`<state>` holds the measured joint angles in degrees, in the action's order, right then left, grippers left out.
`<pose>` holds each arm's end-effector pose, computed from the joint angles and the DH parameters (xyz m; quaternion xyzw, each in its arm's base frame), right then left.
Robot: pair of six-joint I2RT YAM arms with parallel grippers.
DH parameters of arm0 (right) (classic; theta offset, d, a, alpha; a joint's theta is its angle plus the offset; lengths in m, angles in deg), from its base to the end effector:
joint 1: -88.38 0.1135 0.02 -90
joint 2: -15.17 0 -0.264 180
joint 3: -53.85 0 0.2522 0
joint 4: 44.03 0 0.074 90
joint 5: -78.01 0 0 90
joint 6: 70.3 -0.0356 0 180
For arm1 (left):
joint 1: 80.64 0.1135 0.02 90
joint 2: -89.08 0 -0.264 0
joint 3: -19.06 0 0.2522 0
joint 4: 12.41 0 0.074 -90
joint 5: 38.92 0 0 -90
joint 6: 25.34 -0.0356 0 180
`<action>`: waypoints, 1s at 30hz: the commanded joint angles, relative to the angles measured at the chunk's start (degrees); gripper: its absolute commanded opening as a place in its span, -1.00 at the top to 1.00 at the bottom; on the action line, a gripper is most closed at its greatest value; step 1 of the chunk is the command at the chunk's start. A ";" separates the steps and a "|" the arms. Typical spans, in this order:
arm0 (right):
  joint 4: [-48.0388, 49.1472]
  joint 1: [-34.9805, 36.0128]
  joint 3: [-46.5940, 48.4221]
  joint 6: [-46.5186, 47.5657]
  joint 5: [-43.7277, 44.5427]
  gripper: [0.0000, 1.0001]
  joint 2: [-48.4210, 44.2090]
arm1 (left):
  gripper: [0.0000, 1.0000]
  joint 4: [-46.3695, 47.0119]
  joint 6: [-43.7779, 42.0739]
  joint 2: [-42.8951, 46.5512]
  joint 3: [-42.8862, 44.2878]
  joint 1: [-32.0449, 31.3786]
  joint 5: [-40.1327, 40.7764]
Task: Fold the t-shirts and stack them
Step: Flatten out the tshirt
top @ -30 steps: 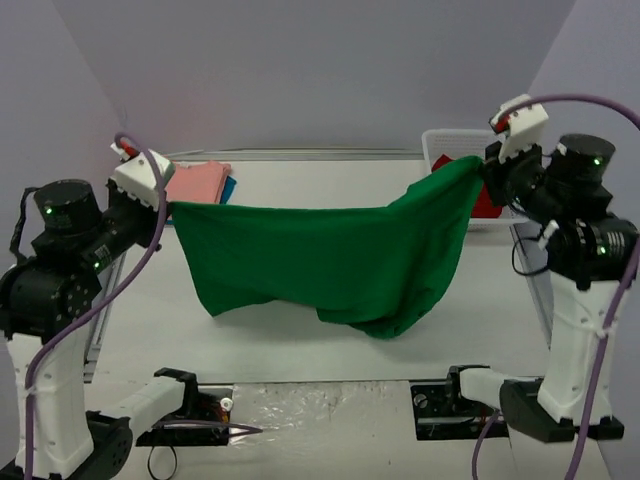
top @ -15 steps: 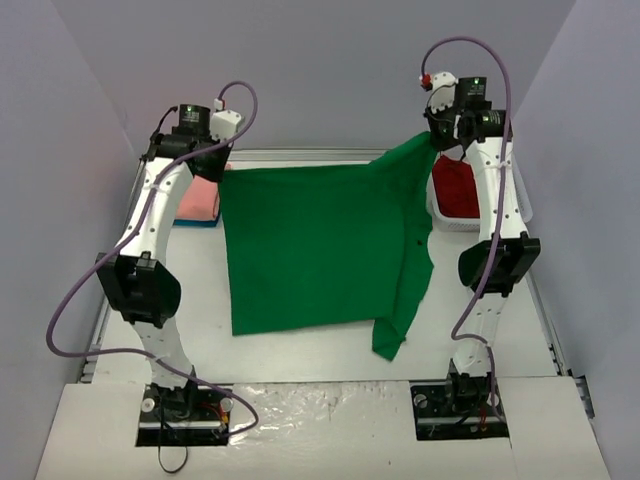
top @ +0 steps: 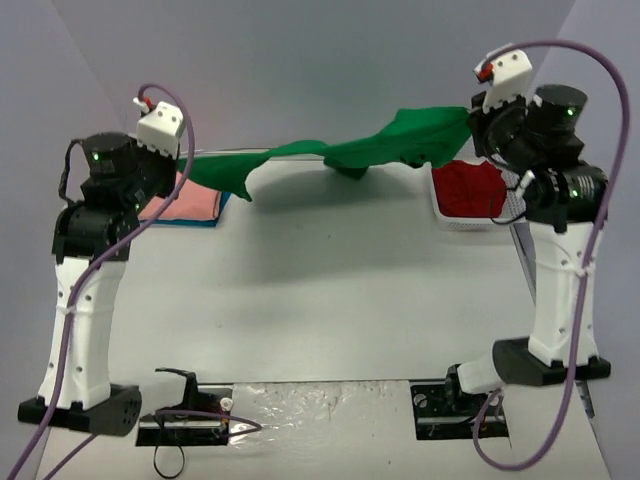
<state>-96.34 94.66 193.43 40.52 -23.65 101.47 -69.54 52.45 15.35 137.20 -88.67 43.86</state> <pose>0.2602 0.0359 0.5809 -0.2338 0.6611 -0.0191 0.7127 0.2299 -0.0370 0.5193 0.1757 0.7605 -0.0264 0.6246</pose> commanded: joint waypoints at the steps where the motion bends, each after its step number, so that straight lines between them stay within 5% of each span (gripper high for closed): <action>1: 0.93 -0.48 -11.25 -0.60 -1.61 1.00 -6.92 | 0.95 -0.05 -0.97 4.54 -13.44 0.56 2.47; 6: -0.03 -1.10 -18.77 -2.45 -3.37 1.00 -19.13 | 0.95 -2.58 -0.01 16.14 -20.09 0.47 1.43; 13: -1.62 -6.02 -11.57 -3.41 -4.78 1.00 -21.01 | 0.95 -11.72 0.34 14.86 -4.82 0.56 0.10; 20: -0.22 -8.57 -0.24 -4.30 0.05 1.00 -8.54 | 0.95 -11.83 -0.97 4.23 8.73 0.56 1.24; 30: 2.16 -4.98 5.93 -1.93 6.11 1.00 13.97 | 0.95 4.32 -4.40 -7.82 -3.65 0.74 4.23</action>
<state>-96.78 87.91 199.42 37.32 -23.19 112.03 -71.55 50.29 12.00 136.30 -88.61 44.27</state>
